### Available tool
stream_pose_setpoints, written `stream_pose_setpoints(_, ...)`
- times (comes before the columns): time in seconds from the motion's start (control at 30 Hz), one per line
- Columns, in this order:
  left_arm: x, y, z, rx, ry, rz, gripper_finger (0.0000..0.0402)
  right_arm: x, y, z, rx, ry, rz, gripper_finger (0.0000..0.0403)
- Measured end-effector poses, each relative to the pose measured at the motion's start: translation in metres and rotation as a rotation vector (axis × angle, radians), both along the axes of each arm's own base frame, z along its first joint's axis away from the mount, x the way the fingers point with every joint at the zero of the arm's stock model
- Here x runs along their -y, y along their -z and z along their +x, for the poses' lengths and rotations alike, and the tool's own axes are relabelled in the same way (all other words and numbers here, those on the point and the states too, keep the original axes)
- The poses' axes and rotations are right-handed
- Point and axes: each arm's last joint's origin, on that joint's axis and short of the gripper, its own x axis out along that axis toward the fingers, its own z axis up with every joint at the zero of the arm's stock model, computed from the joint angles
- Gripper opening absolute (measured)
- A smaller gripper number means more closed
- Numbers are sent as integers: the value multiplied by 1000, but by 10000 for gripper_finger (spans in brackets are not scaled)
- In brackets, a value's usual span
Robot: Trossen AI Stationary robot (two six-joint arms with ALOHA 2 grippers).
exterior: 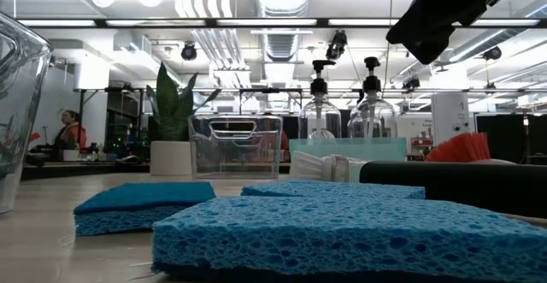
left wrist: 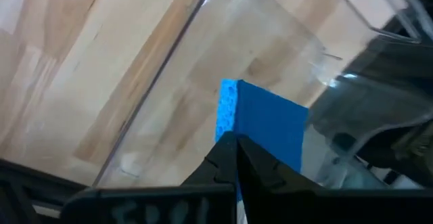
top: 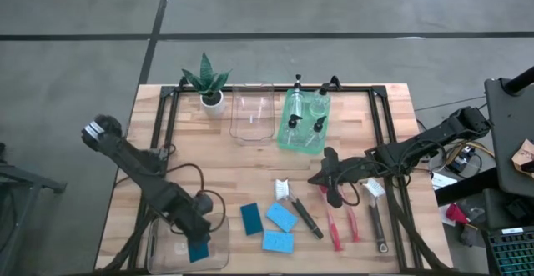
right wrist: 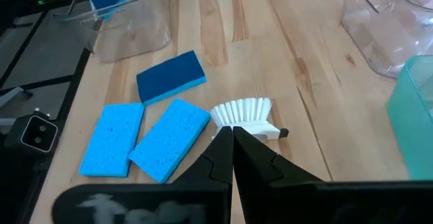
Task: Pick & Place Kitchen Sink Supplies
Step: Put the blue sponge into the bottom transparent bin
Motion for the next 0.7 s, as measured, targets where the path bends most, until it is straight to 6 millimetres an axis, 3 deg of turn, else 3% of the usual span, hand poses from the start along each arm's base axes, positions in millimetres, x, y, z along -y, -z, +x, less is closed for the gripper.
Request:
stream_pose_setpoints(0.17,2,4,2,-12,-1,13,48,0,0,0,-1,-1,0,8)
stream_pose_setpoints(0.47,-8,-2,-1,-12,-19,29,191,0,4,-1,-11,-1,-4,8)
stream_pose_setpoints(0.7,-28,-24,4,199,-55,52,226,0,2,0,13,-4,0,8)
